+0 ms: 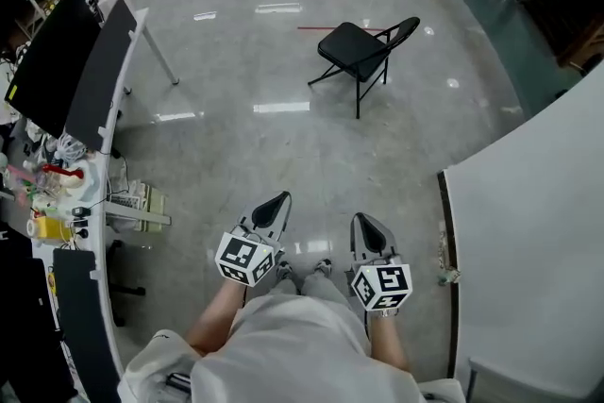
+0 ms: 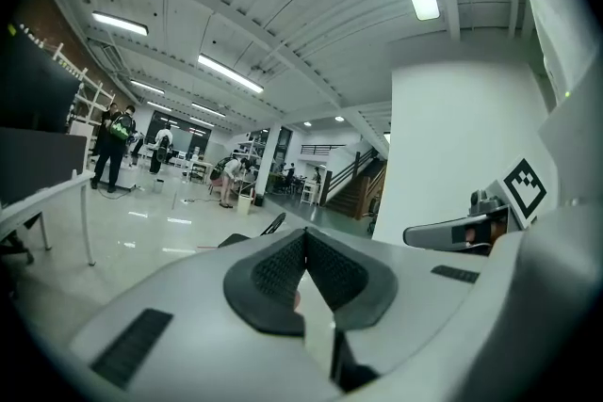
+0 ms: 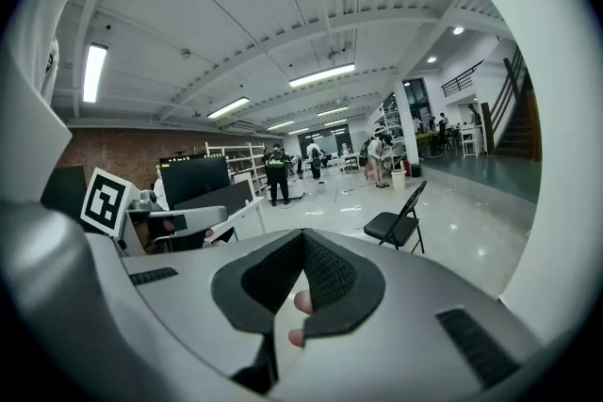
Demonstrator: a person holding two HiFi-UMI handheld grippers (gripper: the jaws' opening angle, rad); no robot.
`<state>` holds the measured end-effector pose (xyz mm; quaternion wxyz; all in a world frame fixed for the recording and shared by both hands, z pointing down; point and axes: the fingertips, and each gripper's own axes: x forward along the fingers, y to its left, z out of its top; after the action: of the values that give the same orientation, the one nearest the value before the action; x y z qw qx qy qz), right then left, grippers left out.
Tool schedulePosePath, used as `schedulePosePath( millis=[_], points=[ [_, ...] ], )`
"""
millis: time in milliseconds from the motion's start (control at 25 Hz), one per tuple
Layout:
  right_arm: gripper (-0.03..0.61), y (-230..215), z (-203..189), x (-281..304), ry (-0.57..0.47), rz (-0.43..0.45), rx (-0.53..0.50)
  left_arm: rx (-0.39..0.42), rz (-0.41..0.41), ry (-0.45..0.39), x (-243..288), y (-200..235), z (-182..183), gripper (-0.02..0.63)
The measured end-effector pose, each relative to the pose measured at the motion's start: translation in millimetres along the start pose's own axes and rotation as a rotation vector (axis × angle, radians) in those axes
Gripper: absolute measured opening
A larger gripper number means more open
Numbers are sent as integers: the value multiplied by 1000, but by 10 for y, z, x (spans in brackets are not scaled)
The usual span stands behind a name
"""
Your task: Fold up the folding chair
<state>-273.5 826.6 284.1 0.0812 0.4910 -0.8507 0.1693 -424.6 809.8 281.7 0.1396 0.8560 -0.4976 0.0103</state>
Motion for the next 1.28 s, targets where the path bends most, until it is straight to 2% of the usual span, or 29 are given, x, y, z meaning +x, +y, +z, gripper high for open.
schedulePosePath(
  millis=[120, 240, 360, 480, 640, 800, 960, 1280],
  points=[
    [5, -100, 25, -41, -12, 2, 26, -24, 3, -23, 37, -65, 40, 11],
    [5, -272, 70, -95, -30, 4, 63, -14, -5, -19, 134, -218, 38, 11],
    [5, -431, 160, -168, -52, 12, 41, 1, -20, 9, 279, -395, 62, 11],
    [5, -671, 289, -198, -74, 10, 20, 23, -25, -4, 438, -570, 170, 11],
    [5, -970, 413, -242, -122, 27, 38, 34, 4, -32, 619, -689, 229, 11],
    [5, -1139, 390, -317, -119, 53, 14, 30, 32, -50, 730, -795, 216, 11],
    [5, -1248, 428, -342, -109, 52, -21, 24, 47, -31, 838, -841, 181, 11],
    [5, -1431, 450, -46, -78, 56, 22, 9, 27, -40, 1173, -701, 193, 11]
  ],
)
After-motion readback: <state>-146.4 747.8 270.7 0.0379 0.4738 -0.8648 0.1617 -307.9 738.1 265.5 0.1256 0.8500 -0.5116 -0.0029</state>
